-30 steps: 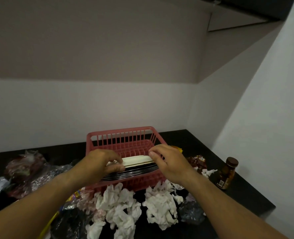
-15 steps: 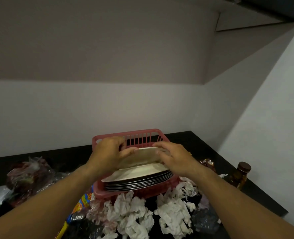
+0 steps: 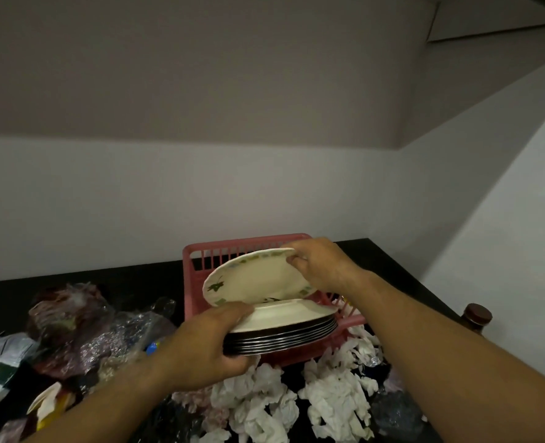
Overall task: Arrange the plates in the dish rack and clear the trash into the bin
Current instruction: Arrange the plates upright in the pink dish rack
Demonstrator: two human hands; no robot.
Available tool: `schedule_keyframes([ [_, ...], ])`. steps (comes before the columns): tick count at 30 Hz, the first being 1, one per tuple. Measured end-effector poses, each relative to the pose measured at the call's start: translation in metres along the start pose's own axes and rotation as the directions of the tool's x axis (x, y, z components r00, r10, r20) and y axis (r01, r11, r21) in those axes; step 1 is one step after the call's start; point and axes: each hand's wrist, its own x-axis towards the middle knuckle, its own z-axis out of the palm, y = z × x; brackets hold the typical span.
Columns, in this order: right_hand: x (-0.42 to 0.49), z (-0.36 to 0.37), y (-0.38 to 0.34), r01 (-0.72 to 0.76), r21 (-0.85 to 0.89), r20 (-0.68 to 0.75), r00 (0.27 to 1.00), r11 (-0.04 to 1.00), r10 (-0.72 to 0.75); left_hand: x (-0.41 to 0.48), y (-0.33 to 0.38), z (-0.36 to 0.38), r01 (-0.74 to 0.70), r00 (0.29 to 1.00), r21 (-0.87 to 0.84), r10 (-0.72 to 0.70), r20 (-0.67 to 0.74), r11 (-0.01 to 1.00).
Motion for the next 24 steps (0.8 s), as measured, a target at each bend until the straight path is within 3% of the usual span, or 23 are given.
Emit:
schedule_keyframes([
  [6,-0.001,-0.001,0.006,-0.024,-0.019,0.004,1.000,1.000,0.024,0.004,0.011,0.026,-0.066,0.968,0.394,0.154,-0.196,0.917],
  [11,-0.005,-0.027,0.013,-0.038,-0.033,-0.064,0.997,0.999,0.036,0.035,0.016,0.007,-0.015,0.951,0.299,0.106,-0.290,0.954],
  [14,-0.010,-0.045,0.022,-0.061,-0.019,-0.165,0.985,0.998,0.057,0.055,0.023,-0.020,-0.054,0.936,0.319,0.160,-0.314,0.946],
  [17,-0.019,-0.050,0.033,-0.077,0.038,-0.253,0.964,0.996,0.084,0.075,0.031,-0.063,-0.115,0.943,0.368,0.218,-0.251,0.923],
  [19,-0.024,-0.045,0.037,-0.083,0.095,-0.281,0.954,0.992,0.106,0.088,0.034,-0.093,-0.149,0.946,0.488,0.267,-0.181,0.860],
  [24,-0.031,-0.024,0.036,-0.101,0.124,-0.351,0.926,0.987,0.139,0.104,0.039,-0.130,-0.351,0.925,0.806,0.309,0.220,0.476],
])
